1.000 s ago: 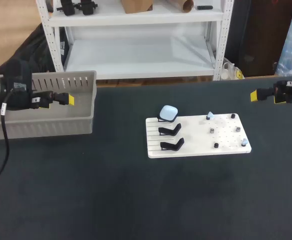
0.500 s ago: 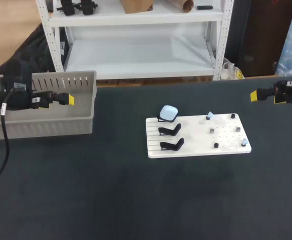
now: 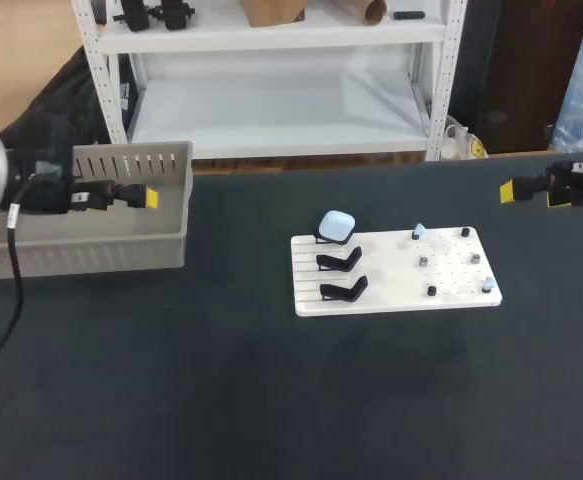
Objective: Pick up each earbud case from the left stands, insert the matching earbuds, close the lid, and place the case in the box.
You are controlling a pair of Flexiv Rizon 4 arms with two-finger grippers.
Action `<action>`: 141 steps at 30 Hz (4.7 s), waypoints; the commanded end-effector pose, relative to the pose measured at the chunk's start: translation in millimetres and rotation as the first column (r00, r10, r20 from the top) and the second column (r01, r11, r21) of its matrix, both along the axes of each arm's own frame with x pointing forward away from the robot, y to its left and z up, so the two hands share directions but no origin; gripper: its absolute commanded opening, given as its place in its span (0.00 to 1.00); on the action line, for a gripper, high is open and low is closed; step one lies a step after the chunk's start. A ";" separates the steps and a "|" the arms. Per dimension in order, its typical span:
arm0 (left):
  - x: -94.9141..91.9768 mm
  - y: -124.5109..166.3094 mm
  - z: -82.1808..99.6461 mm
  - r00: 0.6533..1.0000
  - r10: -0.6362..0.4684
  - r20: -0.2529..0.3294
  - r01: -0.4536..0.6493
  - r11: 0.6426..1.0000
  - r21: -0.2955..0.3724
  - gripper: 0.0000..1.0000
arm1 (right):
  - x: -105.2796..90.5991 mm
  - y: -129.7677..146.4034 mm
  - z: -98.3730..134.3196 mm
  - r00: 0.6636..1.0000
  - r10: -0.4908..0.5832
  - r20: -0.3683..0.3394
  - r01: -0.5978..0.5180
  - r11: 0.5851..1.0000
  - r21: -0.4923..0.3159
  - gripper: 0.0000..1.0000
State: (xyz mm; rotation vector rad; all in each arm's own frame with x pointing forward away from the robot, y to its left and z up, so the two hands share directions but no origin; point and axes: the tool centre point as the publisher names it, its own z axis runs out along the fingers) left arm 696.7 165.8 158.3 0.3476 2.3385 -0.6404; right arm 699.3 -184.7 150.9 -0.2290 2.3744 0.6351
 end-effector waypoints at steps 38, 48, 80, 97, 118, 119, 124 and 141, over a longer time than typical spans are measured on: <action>56.8 -150.4 -28.4 0.468 -0.844 0.262 0.822 0.525 0.220 1.00 | 0.8 -1.0 -0.8 1.000 0.004 0.000 -0.004 1.000 0.003 1.00; 73.7 -179.6 -59.0 0.436 -0.858 0.271 0.835 0.498 0.233 1.00 | 0.8 -1.0 -0.8 1.000 0.004 0.000 -0.004 1.000 0.003 1.00; 78.8 -225.3 -127.0 0.405 -0.863 0.301 0.864 0.469 0.181 0.73 | 0.8 -1.0 -0.8 1.000 0.004 0.000 -0.004 1.000 0.003 1.00; 88.7 -237.5 -133.8 0.423 -0.834 0.355 0.840 0.507 0.191 0.46 | 0.8 -1.0 -0.8 1.000 0.004 0.000 -0.004 1.000 0.003 1.00; 95.1 -255.4 -138.3 0.407 -0.835 0.370 0.847 0.496 0.190 0.48 | 0.8 -1.0 -0.8 1.000 0.004 0.000 -0.004 1.000 0.003 1.00; 95.5 -256.3 -138.5 0.406 -0.835 0.371 0.847 0.496 0.191 0.49 | 0.8 -1.0 -0.8 1.000 0.004 0.000 -0.004 1.000 0.003 1.00; 97.2 -260.0 -140.4 0.406 -0.836 0.369 0.846 0.496 0.194 0.49 | 0.8 -1.0 -0.8 1.000 0.004 0.000 -0.004 1.000 0.003 1.00; 96.1 -263.9 -139.9 0.402 -0.836 0.373 0.849 0.493 0.190 0.47 | 0.8 -1.0 -0.8 1.000 0.004 0.000 -0.004 1.000 0.003 1.00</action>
